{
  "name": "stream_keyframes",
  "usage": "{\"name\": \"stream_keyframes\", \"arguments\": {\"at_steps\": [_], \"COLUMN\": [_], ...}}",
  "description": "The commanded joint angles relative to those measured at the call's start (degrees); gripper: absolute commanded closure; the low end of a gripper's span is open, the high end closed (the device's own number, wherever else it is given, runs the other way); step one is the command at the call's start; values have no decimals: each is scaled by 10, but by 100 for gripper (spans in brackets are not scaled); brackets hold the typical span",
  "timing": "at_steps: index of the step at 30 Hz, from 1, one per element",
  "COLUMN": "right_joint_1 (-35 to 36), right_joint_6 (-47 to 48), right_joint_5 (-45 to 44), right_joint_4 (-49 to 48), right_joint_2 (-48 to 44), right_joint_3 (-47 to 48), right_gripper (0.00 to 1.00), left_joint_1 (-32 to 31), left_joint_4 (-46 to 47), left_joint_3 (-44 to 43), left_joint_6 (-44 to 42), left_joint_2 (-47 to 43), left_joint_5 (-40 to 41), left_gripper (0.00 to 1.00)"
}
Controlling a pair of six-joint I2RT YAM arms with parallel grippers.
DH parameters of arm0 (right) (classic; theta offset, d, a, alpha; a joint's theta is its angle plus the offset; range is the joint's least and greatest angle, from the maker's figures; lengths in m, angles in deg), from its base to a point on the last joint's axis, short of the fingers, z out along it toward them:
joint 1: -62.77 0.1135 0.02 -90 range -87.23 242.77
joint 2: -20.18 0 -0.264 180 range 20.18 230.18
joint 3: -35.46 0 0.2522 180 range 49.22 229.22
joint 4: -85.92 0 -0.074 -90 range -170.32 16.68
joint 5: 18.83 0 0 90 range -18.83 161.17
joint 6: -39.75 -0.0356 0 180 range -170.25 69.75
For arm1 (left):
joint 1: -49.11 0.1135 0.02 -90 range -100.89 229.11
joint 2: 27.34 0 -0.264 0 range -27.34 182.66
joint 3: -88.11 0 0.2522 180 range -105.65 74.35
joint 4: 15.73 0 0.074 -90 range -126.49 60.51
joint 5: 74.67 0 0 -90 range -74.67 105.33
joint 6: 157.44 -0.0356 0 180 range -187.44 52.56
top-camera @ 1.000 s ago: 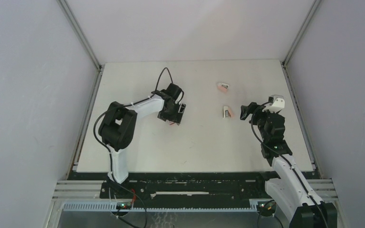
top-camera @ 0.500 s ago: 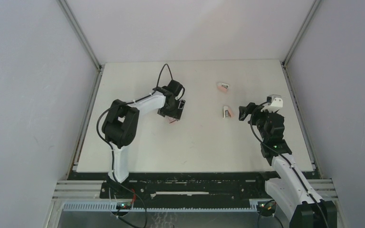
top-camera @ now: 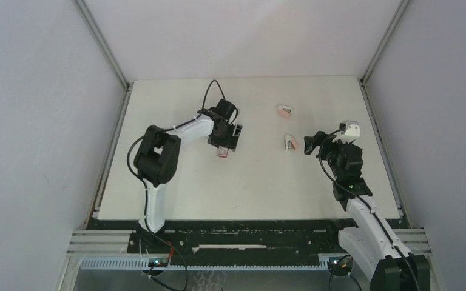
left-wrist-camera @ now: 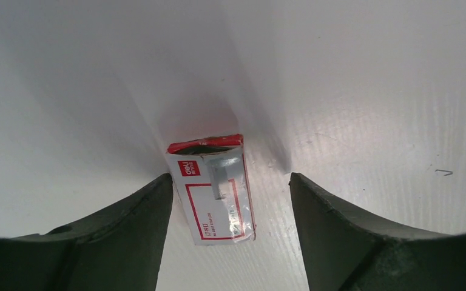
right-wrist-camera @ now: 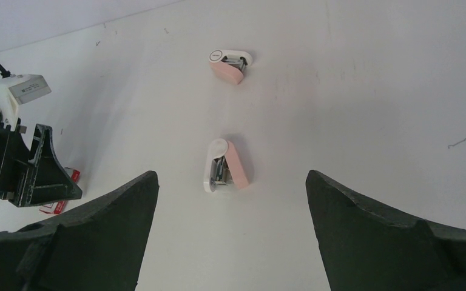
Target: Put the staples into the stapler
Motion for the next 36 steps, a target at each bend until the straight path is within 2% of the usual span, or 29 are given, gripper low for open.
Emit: {"name": "stream_keyframes", "arguments": {"at_steps": [1, 5, 12, 18, 22, 25, 29, 36], "right_joint_1": [2, 2, 3, 2, 4, 8, 15, 29], "right_joint_6": [2, 3, 6, 5, 0, -16, -68, -126], "right_joint_5": [5, 6, 2, 4, 24, 55, 92, 259], "right_joint_4": [-30, -30, -28, -29, -26, -1, 86, 180], "right_joint_2": [-1, 2, 1, 2, -1, 0, 13, 75], "right_joint_3": [7, 7, 7, 7, 13, 30, 65, 72], "right_gripper": [10, 10, 10, 10, 10, 10, 10, 22], "left_joint_1": [-4, -20, -27, -40, -58, -79, -127, -204], "left_joint_4": [12, 7, -18, -37, -35, -23, 5, 27], "left_joint_3": [-30, -31, -29, -17, 17, 51, 124, 198], "left_joint_6": [-40, -65, -64, -55, -60, -65, -91, -135], "left_joint_2": [10, 6, 9, 6, -29, -73, -150, -198], "left_joint_5": [-58, -57, -5, 36, 67, 75, 45, 11], "left_gripper": [27, 28, 29, 47, 51, 52, 52, 52]}}
